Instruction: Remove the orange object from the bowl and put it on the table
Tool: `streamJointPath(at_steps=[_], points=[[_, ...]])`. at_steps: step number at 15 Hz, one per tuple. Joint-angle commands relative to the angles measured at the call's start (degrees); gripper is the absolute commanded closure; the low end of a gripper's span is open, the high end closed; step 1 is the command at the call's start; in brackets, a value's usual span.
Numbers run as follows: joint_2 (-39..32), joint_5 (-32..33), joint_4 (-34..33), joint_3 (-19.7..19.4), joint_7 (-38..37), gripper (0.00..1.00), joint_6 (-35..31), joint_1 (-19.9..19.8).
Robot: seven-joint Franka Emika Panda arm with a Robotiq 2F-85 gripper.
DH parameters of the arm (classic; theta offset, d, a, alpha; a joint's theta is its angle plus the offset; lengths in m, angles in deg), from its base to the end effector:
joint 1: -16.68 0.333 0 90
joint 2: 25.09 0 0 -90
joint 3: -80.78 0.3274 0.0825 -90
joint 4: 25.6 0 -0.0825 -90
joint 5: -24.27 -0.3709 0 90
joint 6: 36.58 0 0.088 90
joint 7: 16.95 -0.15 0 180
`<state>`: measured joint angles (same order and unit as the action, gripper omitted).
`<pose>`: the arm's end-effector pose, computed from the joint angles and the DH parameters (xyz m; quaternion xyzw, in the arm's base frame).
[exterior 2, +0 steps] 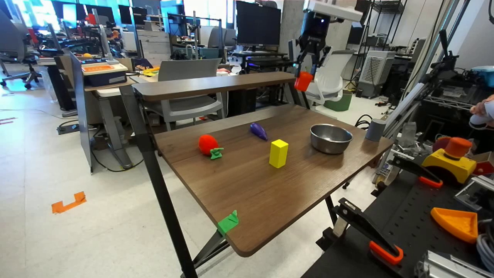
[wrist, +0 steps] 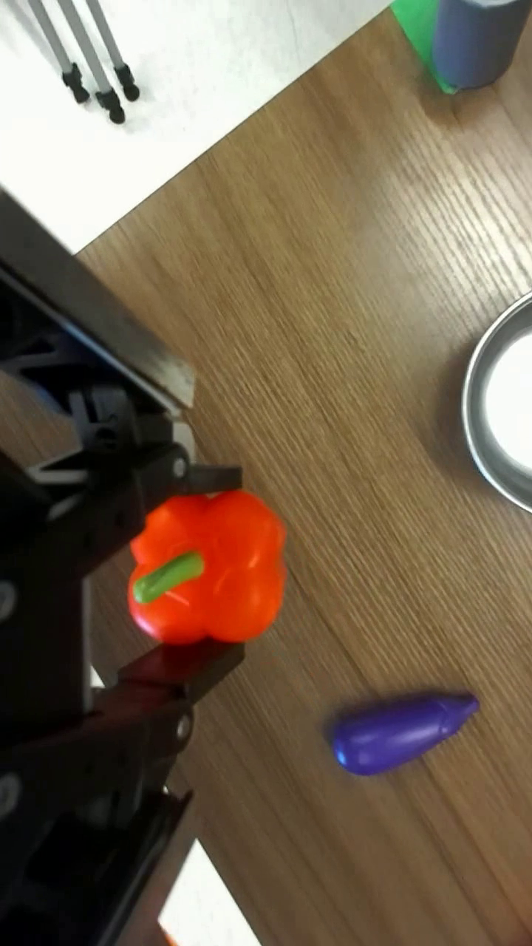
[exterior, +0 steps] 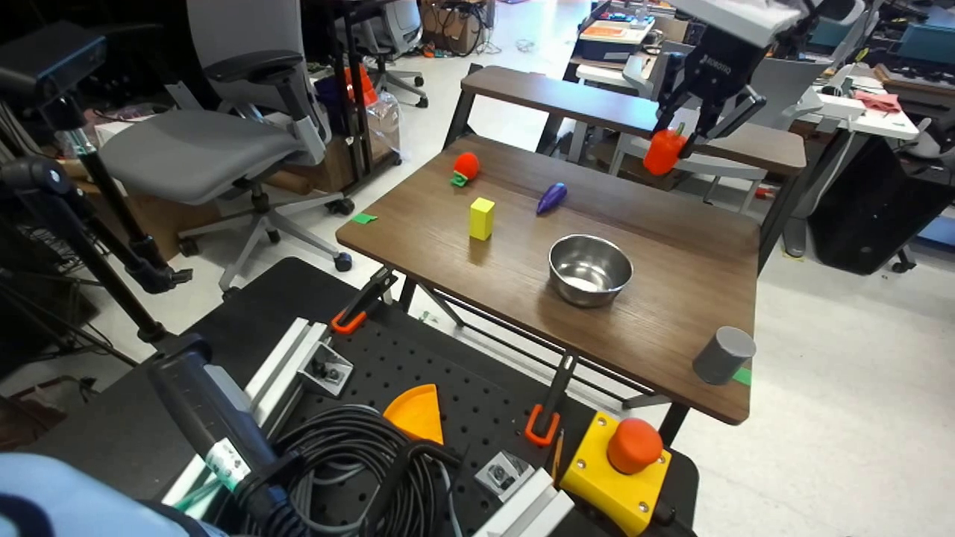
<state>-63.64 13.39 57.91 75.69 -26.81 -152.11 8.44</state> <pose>0.6853 -0.1341 0.2536 -0.9684 0.2370 0.0533 0.0567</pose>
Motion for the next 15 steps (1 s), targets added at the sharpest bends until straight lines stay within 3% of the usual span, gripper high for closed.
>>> streamJointPath(at_steps=[1, 6, 12, 15], points=[[-11.2, 0.0, -14.1, -0.6, -5.3, 0.75, 3.2, -0.4], [-22.1, 2.3, -27.0, -2.4, -12.5, 0.75, 5.7, 0.3], [-31.9, 7.3, -41.7, -4.9, -18.2, 0.75, 21.1, 0.7], [-34.8, 9.2, -45.6, -4.9, -19.0, 0.75, 24.0, 0.4]])
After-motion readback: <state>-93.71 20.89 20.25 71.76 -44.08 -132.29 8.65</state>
